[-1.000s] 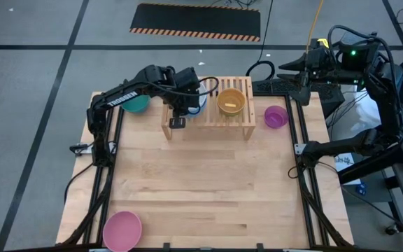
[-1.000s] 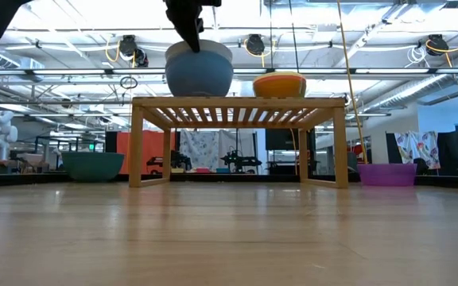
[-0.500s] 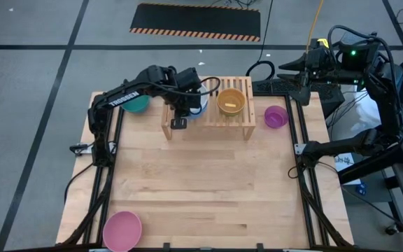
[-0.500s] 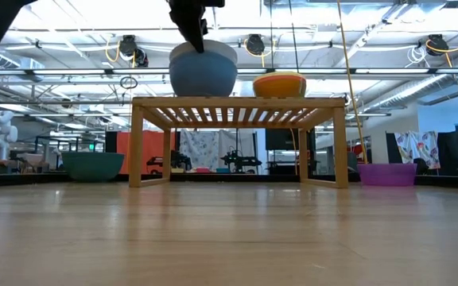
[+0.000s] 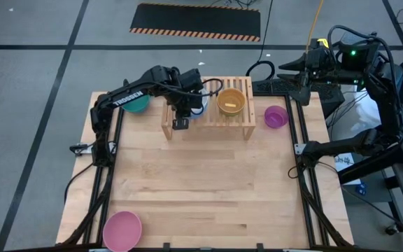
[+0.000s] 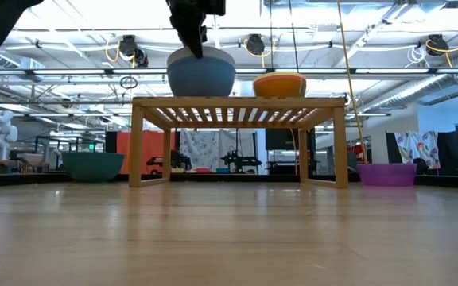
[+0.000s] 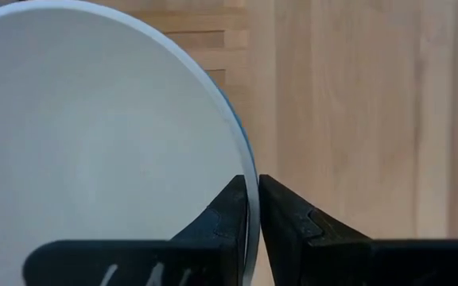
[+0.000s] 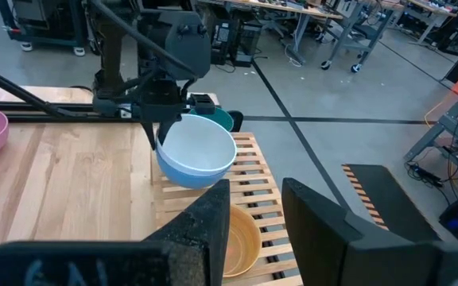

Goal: Place and stack bowls onto a shelf
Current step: Stack the white bowl on top of the blue bowl on the shelf

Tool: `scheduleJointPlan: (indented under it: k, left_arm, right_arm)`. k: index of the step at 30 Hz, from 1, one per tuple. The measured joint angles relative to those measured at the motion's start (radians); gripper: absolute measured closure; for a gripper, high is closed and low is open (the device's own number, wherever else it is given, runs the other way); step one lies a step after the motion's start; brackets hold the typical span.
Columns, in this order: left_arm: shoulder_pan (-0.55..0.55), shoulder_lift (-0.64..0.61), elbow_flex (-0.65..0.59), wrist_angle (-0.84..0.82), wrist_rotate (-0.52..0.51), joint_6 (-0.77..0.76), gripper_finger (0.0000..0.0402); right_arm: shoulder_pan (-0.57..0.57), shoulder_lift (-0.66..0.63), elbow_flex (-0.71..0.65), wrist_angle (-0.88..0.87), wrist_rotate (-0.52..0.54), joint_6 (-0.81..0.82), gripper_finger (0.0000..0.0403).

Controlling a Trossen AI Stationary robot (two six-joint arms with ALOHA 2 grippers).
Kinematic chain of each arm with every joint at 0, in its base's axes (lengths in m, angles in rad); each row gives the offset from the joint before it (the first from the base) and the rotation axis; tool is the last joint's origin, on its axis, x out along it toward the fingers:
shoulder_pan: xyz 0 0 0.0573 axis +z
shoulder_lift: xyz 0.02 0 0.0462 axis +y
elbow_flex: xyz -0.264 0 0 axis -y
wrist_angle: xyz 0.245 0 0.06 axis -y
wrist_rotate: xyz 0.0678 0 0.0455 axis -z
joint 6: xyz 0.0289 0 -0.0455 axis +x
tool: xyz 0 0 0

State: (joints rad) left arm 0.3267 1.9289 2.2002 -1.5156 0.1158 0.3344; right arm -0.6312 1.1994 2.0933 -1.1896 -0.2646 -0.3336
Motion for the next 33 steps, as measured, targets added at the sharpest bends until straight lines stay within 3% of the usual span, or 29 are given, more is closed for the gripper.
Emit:
scheduleJointPlan:
  k: [4, 16, 25, 33]
  left_arm:
    - [0.000, -0.001, 0.000, 0.001, 0.038, 0.000, 0.0364]
    - [0.011, -0.002, 0.000, 0.030, 0.013, -0.004, 0.0364]
    - [0.026, -0.002, 0.000, 0.029, 0.008, -0.118, 0.0364]
    - [0.026, 0.016, 0.000, 0.032, 0.010, -0.133, 0.0364]
  right_arm:
    - [0.000, 0.000, 0.000, 0.000, 0.000, 0.000, 0.0291]
    - [0.000, 0.000, 0.000, 0.003, 0.000, -0.019, 0.0291]
    - [0.000, 0.000, 0.000, 0.003, 0.000, -0.019, 0.0291]
    - [0.000, 0.000, 0.000, 0.003, 0.000, -0.020, 0.0291]
